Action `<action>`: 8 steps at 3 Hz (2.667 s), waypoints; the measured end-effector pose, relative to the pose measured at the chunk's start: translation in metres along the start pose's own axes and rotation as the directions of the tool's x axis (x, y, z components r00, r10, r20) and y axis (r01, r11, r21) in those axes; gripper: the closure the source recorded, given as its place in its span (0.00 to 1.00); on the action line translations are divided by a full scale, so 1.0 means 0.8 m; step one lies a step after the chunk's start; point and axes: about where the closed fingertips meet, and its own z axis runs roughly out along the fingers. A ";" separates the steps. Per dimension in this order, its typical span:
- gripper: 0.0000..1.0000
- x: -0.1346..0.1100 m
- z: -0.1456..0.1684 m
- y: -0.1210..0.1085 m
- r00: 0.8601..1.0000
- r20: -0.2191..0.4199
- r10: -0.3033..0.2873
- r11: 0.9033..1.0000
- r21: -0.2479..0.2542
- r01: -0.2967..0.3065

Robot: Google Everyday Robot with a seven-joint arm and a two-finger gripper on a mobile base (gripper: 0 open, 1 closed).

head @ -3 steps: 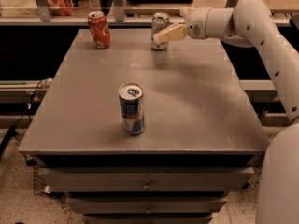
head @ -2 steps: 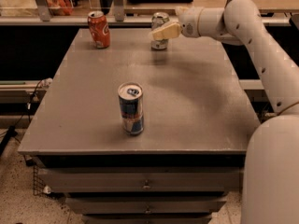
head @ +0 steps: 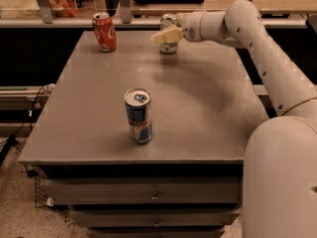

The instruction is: Knock 7up can over

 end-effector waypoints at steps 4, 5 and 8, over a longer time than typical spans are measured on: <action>1.00 -0.019 -0.099 -0.005 0.998 -0.066 -0.016 0.999 0.046 0.019; 1.00 -0.025 -0.165 0.017 0.965 -0.225 -0.133 0.990 0.023 0.142; 0.82 0.017 -0.220 0.116 0.704 -0.484 -0.520 0.852 -0.361 0.381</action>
Offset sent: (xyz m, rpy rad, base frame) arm -0.0047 -0.0291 0.0016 -0.0098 0.0262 -0.0597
